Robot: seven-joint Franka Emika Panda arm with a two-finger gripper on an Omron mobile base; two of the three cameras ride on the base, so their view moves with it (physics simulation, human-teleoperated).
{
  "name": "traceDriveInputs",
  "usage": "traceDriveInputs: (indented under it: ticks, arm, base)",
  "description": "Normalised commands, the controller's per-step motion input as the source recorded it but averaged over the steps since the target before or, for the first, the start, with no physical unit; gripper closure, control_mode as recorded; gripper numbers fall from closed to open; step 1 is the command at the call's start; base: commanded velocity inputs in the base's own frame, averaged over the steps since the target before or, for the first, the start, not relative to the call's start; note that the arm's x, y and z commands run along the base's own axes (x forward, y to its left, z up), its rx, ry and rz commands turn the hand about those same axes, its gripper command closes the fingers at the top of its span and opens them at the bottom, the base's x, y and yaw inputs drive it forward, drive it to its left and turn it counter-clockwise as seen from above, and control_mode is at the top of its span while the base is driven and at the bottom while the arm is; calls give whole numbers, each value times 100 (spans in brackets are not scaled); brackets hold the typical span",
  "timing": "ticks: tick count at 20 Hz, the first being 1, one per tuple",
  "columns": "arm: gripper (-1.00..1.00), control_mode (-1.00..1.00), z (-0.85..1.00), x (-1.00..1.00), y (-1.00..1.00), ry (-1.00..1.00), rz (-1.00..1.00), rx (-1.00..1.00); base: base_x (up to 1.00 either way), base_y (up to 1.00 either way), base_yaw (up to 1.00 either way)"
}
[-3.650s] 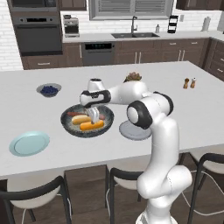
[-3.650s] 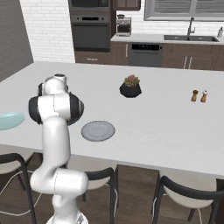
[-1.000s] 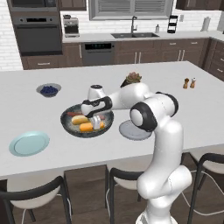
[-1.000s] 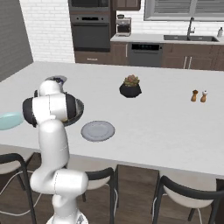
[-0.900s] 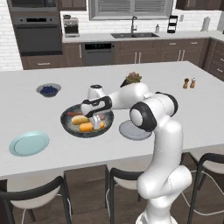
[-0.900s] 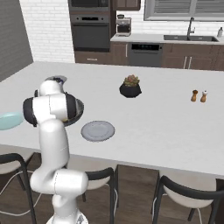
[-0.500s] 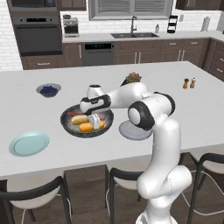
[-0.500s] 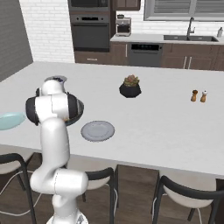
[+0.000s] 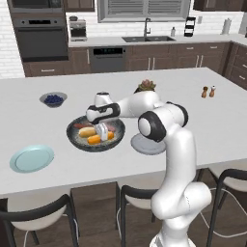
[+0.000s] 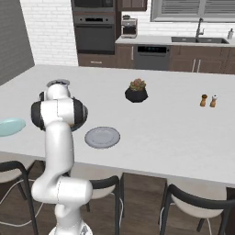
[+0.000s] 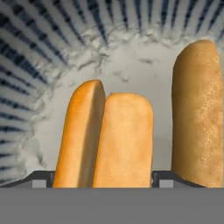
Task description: Place one bun and one sausage from the bowl on each plate.
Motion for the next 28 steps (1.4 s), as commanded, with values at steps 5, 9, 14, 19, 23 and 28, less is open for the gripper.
traceDriveInputs:
  ticks: [5, 9, 14, 19, 23, 28]
  arm:
    - [-100, -100, 0, 0, 0, 0, 0, 0]
    - [100, -100, 0, 0, 0, 0, 0, 0]
    - [100, -100, 0, 0, 0, 0, 0, 0]
    - [100, -100, 0, 0, 0, 0, 0, 0]
    - [100, -100, 49, -39, 0, -1, 0, 0]
    - [100, -100, 82, -50, -10, 0, 0, 0]
  base:
    - [0, 0, 0]
    - [0, 0, 0]
    - [0, 0, 0]
    - [0, 0, 0]
    - [0, 0, 0]
    - [0, 0, 0]
